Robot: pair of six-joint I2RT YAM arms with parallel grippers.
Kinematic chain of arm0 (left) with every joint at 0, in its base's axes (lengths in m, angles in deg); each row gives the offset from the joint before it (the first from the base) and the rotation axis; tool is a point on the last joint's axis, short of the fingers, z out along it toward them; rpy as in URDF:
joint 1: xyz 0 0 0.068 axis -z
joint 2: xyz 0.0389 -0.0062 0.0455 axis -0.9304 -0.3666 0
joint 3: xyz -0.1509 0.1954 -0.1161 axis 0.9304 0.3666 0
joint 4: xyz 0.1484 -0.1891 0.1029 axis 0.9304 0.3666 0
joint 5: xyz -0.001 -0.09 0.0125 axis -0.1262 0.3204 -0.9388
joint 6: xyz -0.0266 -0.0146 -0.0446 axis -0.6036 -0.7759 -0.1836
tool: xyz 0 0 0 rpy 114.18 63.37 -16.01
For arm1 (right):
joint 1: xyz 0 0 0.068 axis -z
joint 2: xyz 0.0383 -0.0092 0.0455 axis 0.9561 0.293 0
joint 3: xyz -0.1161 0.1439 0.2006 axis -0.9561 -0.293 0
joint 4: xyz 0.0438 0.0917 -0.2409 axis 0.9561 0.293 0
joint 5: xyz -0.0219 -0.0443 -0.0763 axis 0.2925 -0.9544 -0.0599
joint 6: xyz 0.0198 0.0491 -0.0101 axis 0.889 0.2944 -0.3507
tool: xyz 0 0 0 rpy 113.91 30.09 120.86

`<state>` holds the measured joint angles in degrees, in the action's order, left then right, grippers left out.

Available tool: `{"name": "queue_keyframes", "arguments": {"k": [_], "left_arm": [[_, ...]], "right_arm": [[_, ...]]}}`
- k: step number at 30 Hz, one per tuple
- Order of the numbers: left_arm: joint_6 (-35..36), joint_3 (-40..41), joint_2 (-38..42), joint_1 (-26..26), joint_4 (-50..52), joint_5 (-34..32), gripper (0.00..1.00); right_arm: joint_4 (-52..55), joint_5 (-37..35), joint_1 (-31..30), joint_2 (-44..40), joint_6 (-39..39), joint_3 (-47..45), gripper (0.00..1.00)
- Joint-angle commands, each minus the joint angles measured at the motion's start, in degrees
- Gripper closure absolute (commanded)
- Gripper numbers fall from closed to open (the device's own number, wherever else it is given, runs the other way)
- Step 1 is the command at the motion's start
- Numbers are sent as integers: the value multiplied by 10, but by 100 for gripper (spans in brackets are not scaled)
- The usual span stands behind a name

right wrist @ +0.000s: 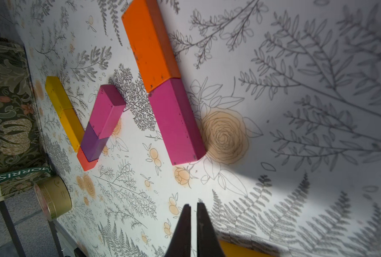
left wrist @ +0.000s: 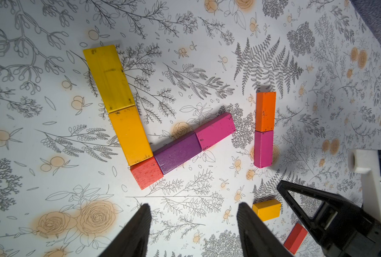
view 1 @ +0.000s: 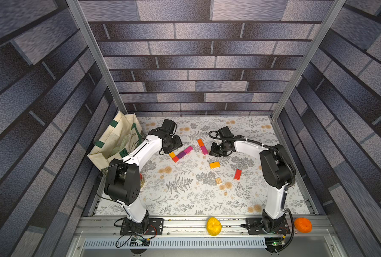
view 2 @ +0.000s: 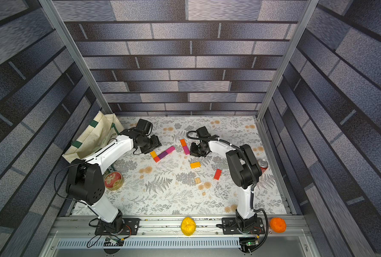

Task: Assemble the letter v with building blocks
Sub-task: Assemble the building block at the center of the board.

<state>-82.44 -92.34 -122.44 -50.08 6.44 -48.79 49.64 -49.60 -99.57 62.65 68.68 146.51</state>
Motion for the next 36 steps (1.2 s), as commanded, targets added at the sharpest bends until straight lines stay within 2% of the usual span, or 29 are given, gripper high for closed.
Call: {"name": "queue_keyframes", "arguments": {"k": [1,26,36], "left_arm": [[12,-5,4,4,9,0,36],[11,-5,0,4,13,-3,36],[10,-7,-2,4,14,-2,36]], "right_arm": [[-22,6,-4,5,17,-9,100],[-74,17,-12,77,60,4,100],[-66,-15,-12,93,69,21,100]]}}
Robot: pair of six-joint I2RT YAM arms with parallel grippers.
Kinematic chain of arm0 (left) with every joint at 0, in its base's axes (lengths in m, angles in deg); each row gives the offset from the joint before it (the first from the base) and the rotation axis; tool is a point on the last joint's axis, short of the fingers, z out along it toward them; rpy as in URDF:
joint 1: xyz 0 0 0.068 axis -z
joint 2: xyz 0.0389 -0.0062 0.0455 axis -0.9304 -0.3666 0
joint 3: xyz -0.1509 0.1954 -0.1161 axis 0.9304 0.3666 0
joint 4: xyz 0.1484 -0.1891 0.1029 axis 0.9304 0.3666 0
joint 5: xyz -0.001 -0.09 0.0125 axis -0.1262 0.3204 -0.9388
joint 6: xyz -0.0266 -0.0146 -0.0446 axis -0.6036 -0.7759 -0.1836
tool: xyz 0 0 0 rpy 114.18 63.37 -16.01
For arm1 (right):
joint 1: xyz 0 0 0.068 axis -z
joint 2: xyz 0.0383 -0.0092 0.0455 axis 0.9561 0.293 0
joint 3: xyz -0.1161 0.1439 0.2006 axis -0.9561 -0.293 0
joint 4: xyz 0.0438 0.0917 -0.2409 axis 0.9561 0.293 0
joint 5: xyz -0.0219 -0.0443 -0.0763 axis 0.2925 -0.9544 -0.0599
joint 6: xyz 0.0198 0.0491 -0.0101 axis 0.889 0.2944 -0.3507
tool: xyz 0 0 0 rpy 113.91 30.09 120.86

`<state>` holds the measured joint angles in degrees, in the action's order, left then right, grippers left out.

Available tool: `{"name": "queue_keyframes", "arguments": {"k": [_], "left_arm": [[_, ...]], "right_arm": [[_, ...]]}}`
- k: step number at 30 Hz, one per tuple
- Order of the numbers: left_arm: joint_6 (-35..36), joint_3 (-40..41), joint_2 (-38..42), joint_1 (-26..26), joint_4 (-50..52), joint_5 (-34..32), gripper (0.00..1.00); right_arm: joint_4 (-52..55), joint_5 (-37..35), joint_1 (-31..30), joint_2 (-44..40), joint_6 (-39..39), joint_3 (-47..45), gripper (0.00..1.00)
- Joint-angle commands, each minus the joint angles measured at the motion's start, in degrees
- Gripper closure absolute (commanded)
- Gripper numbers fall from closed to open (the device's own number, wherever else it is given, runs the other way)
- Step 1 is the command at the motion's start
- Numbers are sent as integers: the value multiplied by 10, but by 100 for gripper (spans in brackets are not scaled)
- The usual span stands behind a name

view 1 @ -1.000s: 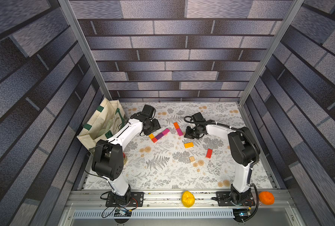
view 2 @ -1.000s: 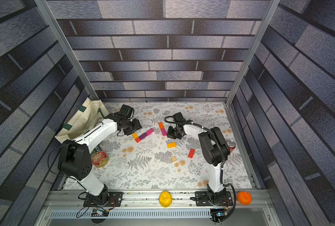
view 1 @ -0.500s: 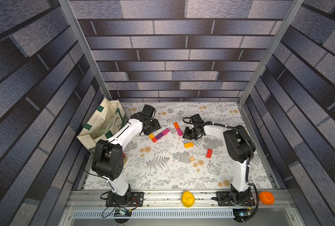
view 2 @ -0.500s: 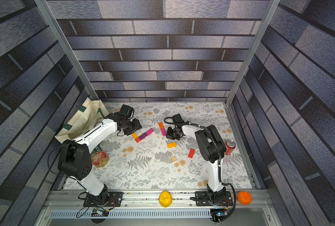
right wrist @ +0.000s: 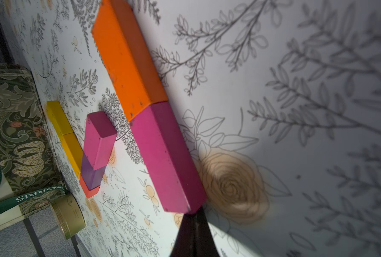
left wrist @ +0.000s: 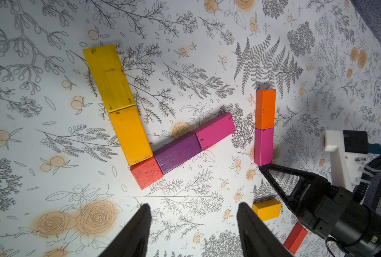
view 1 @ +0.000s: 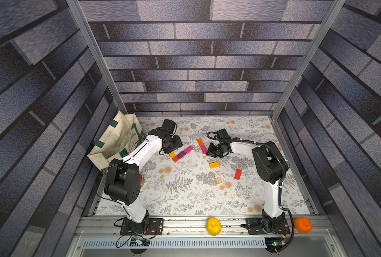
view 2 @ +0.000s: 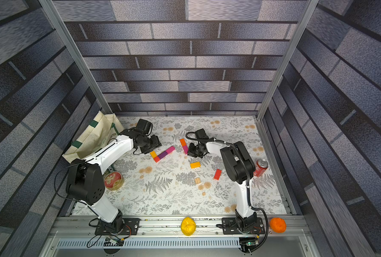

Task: Assemble the letter v with building blocks
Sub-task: Assemble the building block at the center of the board.

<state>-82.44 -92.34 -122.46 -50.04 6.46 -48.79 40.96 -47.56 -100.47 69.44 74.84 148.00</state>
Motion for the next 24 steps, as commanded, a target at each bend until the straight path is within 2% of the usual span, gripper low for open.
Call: {"name": "queue_keyframes", "arguments": {"k": [1,24], "left_arm": [[10,-7,-2,4,14,-3,36],[12,-8,0,2,19,-6,36]], "right_arm": [[21,-38,-3,27,8,7,100],[48,-71,9,73,5,67,100]]}}
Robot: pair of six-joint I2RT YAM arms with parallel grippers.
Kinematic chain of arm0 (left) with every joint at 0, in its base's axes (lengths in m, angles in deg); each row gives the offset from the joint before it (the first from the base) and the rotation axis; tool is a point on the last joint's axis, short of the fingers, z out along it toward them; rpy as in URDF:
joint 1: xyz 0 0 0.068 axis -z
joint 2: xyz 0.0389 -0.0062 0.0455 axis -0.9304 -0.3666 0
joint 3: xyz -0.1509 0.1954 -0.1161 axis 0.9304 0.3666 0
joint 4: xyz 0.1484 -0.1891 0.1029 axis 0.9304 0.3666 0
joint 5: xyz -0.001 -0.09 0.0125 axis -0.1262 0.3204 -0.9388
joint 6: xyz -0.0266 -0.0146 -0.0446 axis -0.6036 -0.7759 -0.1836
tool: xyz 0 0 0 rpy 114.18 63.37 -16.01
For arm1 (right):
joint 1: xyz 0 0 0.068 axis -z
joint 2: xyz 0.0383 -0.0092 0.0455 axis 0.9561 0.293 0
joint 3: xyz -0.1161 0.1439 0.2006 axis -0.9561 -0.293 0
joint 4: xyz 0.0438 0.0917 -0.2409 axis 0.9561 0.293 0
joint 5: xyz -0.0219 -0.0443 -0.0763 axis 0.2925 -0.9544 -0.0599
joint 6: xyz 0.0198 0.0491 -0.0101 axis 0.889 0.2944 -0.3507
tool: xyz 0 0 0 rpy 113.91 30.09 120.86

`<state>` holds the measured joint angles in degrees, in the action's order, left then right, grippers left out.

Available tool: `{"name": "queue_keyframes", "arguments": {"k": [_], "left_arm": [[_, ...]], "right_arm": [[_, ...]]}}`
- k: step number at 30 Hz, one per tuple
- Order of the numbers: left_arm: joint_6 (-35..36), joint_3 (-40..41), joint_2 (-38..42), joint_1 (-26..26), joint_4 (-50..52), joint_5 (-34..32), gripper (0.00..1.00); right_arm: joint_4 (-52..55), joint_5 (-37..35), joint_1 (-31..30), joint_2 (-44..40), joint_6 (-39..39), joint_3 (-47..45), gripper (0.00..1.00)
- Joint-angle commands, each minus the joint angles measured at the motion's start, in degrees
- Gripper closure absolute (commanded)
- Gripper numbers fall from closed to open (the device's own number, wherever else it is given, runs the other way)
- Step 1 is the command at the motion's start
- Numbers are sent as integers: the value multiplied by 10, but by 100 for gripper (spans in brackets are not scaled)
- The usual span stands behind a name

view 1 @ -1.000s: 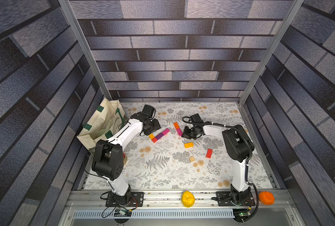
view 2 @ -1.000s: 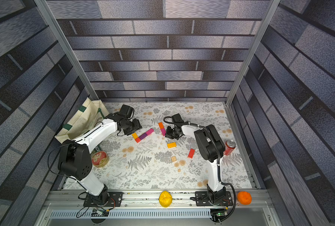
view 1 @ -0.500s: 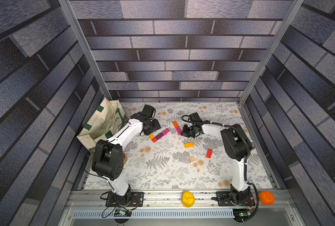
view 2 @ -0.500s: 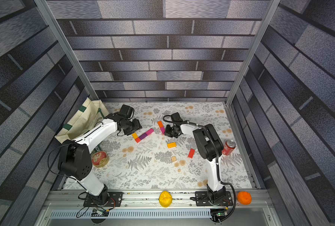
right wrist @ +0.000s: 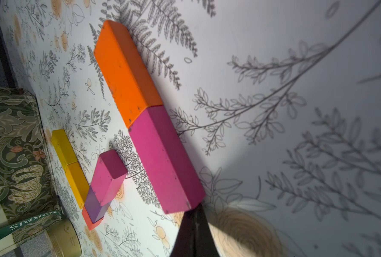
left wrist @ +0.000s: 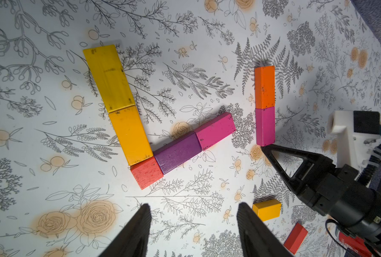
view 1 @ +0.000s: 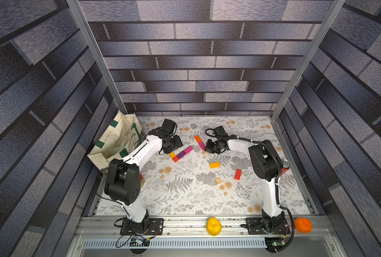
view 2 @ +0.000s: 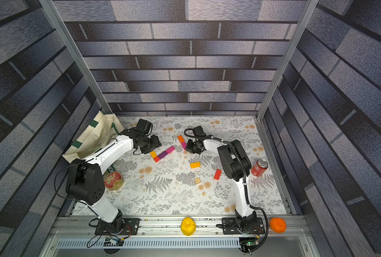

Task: Assemble the letter v with building blocks
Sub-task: Assemble the building block at the center of the board.

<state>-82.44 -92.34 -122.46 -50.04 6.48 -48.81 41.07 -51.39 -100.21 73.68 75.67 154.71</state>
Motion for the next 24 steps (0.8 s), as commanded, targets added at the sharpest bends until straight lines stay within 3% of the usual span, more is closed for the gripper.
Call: {"name": "queue_keyframes", "arguments": {"k": [1,16,24], "left_arm": [[12,-8,0,3,18,-6,36],[13,-10,1,2,22,-7,36],[16,-11,8,1,21,-2,37]], "right_arm": [[48,-33,7,32,-3,2,100],[66,-37,20,48,-13,29,100],[74,-25,19,-35,-23,-28,100]]}}
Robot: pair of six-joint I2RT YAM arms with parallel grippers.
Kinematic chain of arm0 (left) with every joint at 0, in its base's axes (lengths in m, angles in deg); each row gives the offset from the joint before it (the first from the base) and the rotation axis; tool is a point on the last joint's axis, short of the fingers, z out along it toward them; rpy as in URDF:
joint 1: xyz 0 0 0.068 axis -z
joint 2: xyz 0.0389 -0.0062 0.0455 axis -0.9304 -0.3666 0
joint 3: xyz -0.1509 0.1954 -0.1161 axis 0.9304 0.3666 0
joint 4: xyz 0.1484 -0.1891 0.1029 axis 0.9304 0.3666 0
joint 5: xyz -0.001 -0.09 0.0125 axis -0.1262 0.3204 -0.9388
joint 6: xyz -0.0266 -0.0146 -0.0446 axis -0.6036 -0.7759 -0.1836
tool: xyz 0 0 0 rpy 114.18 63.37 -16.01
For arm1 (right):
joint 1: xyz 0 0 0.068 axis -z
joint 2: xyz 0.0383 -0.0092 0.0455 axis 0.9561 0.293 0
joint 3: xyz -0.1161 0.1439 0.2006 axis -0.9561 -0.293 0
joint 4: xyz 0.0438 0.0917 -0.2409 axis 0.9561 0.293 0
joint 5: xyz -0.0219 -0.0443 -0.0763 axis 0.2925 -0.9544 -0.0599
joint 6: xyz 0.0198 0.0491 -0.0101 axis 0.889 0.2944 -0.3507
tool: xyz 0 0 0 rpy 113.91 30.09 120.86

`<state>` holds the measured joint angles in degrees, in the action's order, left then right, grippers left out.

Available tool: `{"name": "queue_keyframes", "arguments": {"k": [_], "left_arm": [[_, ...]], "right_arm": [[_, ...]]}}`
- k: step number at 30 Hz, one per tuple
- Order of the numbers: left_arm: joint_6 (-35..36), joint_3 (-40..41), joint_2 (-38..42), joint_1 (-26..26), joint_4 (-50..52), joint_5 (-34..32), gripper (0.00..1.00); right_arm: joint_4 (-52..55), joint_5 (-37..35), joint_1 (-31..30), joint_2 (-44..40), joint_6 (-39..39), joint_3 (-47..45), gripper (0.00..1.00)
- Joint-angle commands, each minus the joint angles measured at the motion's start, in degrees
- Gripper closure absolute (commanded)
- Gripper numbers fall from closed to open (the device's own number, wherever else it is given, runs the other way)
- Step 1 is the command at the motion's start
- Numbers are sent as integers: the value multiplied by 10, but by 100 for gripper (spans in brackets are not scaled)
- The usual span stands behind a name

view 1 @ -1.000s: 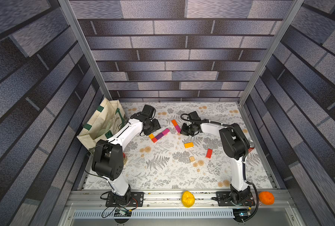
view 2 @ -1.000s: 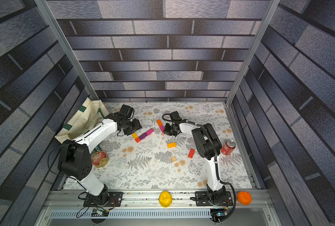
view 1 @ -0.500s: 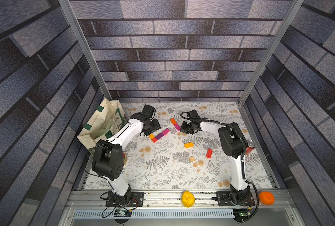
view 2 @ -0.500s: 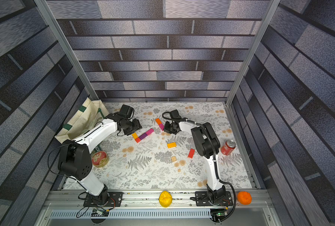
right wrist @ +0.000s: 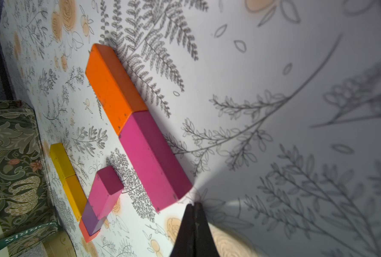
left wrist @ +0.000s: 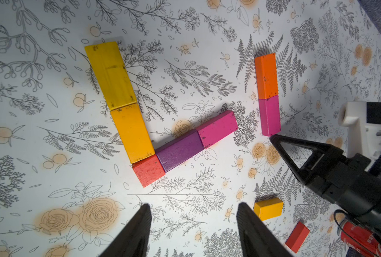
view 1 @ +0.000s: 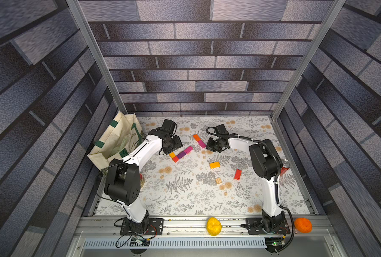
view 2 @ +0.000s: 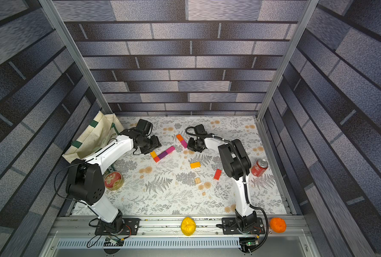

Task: Assemble the letter v with building blocks
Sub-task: Assemble the building block at the center of the board, then pick up the building block from the center of the board.

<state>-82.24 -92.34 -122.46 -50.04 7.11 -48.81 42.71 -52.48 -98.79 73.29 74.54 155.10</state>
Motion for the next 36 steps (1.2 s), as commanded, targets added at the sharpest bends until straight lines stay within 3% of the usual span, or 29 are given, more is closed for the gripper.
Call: {"name": "queue_keyframes", "arguments": {"k": [1,10,22,29,36], "left_arm": [[16,-11,10,1,16,0,38],[17,-1,33,5,-5,16,43],[28,33,61,13,-30,40,45],[24,44,72,19,-35,36,45],[24,52,76,26,-29,30,45]], "right_arm": [[58,-7,5,-50,-14,-42,100],[138,-29,4,-245,-62,-100,94],[272,-157,-71,-454,-37,-268,71],[288,-193,-136,-495,17,-335,54],[275,-197,-183,-445,22,-337,32]]}}
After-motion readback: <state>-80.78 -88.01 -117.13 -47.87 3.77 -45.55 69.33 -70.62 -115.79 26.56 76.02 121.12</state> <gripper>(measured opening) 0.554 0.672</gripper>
